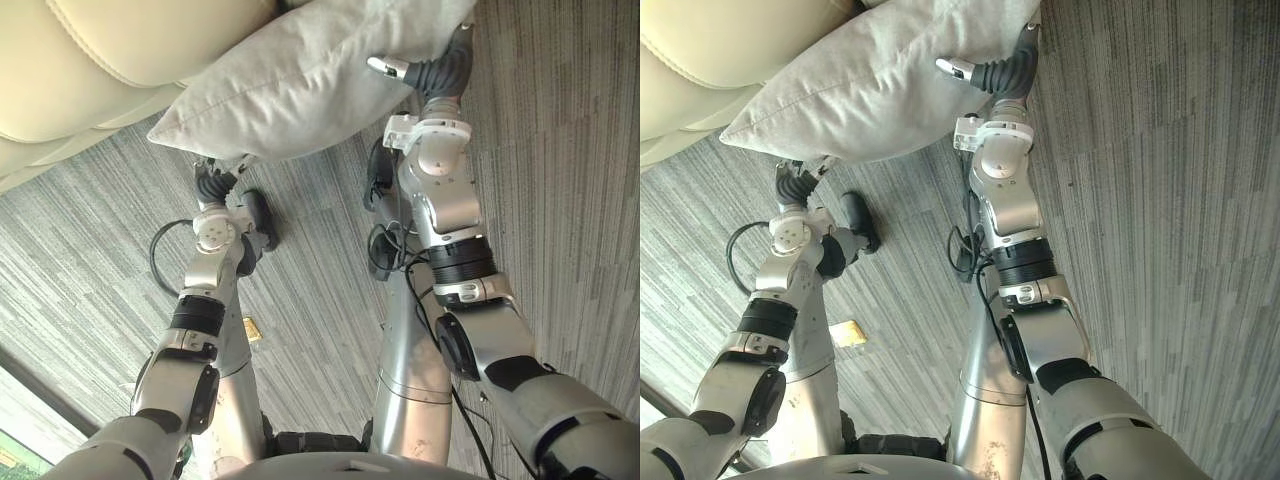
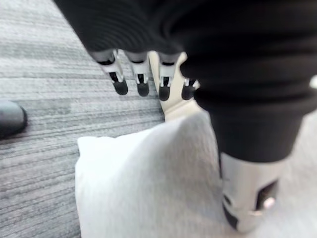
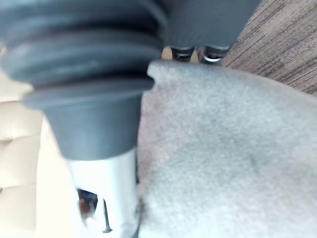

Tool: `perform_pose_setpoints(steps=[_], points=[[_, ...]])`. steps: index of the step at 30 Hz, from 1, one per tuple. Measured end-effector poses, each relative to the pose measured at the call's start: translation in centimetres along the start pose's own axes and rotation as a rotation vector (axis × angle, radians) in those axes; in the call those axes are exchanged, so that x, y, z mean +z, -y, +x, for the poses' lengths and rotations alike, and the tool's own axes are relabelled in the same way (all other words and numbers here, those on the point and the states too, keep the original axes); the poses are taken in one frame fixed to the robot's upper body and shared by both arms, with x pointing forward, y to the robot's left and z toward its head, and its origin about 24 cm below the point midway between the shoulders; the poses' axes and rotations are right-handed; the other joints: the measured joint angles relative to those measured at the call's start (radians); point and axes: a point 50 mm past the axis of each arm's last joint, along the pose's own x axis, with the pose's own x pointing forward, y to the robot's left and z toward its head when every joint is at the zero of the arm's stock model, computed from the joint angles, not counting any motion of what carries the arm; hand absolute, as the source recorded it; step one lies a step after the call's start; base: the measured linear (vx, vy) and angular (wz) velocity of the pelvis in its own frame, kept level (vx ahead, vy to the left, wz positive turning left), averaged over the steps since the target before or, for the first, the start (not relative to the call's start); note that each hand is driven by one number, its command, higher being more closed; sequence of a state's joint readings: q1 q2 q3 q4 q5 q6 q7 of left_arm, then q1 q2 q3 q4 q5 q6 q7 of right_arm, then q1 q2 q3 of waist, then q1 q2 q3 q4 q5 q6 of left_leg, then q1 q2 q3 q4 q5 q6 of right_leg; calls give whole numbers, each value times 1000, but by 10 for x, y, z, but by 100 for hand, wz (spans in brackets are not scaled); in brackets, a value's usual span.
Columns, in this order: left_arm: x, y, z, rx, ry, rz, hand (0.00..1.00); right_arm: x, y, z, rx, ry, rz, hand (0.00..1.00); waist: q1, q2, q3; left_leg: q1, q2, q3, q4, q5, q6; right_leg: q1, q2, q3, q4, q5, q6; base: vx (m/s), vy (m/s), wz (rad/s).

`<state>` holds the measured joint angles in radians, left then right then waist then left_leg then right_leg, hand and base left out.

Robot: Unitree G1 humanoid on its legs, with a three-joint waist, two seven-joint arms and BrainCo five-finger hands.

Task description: Pick up cushions and gather them together orderly.

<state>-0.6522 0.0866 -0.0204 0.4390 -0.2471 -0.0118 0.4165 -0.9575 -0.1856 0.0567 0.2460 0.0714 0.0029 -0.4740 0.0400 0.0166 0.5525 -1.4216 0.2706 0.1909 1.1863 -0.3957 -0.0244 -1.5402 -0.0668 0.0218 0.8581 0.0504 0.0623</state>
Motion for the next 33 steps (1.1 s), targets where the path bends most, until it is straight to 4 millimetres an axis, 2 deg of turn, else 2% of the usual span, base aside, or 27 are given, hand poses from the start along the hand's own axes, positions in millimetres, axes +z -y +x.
perform_pose_setpoints(steps=[3,10,23,33], points=[[4,14,-1,-5,7,10,100,8,-9,-4,-17,22,54,100,-10,0,0,-5,0,-3,10,-1,1,-1,2,0,-2,-3,5,-70,-3,-2],[20,21,5,25,45,17,100,16,-15,-7,-30,50,104,100,-17,0,0,-37,1,-6,16,2,2,-24,3,-3,-23,17,9,-87,-2,-3],[30,20,5,57,73,-21,100,16,-8,-5,-75,32,170,100,-28,0,0,-47,-5,-22,30,13,2,-23,-2,-9,-10,20,3,-71,-19,2],[31,26,-6,74,81,-70,100,-1,-4,-17,-61,-24,207,100,-36,-1,-3,81,-29,-48,-85,55,-11,130,-15,-50,-105,27,-15,-54,-41,10]])
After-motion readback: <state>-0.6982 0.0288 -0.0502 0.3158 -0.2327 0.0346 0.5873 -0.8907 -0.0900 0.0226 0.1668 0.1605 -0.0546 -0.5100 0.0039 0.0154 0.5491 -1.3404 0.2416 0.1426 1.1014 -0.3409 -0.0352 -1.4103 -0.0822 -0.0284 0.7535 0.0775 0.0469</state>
